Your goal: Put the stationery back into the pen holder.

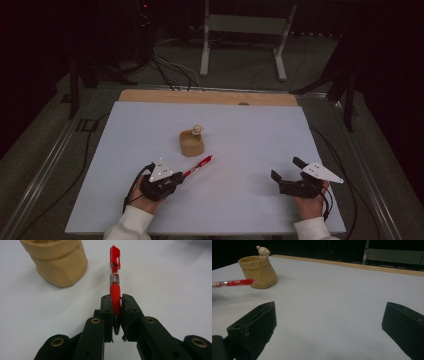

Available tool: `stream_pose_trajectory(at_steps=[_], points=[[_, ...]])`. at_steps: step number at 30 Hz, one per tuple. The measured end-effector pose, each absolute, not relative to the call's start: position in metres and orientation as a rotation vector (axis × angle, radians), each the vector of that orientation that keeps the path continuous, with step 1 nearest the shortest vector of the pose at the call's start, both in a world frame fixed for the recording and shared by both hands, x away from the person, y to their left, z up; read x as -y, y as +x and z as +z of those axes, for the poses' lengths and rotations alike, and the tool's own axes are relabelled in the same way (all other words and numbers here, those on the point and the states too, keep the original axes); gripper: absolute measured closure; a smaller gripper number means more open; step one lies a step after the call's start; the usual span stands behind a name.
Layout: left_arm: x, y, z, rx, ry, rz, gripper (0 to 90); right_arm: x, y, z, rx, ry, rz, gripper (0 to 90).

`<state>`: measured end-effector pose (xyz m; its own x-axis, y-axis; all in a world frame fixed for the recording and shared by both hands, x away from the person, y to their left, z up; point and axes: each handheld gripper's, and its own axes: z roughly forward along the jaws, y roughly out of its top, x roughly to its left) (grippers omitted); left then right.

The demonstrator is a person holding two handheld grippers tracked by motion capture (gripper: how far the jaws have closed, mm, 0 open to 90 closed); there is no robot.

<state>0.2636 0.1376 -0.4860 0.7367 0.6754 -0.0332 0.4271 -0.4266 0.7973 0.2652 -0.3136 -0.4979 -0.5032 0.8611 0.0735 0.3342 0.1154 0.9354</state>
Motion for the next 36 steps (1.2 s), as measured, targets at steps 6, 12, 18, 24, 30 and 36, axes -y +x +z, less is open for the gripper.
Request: stream_pose_trajectory(at_steps=[6,12,18,24,30,36], points=[[-0.144,0.266,-0.471,-0.821,2.05,0.383,81.3,0.314,0.265,-0.498,-1.9,1.156,1.382,0.0],[-0.148,0.267,-0.458,-0.806,2.033,0.406,81.3,0.314,0.265,-0.498,-1.899,1.158,1.383,0.0],[-0.151,0.27,-0.448,-0.797,2.019,0.416,81.3,0.314,0.265,-0.498,-1.902,1.158,1.382,0.0],[-0.154,0.274,-0.44,-0.792,2.012,0.422,81.3,0.314,0.265,-0.498,-1.9,1.159,1.384,0.0],[-0.159,0.278,-0.434,-0.798,2.005,0.433,81.3,0.314,0.266,-0.498,-1.9,1.161,1.384,0.0],[-0.166,0.283,-0.43,-0.808,2.006,0.427,81.3,0.314,0.266,-0.498,-1.898,1.162,1.384,0.0]])
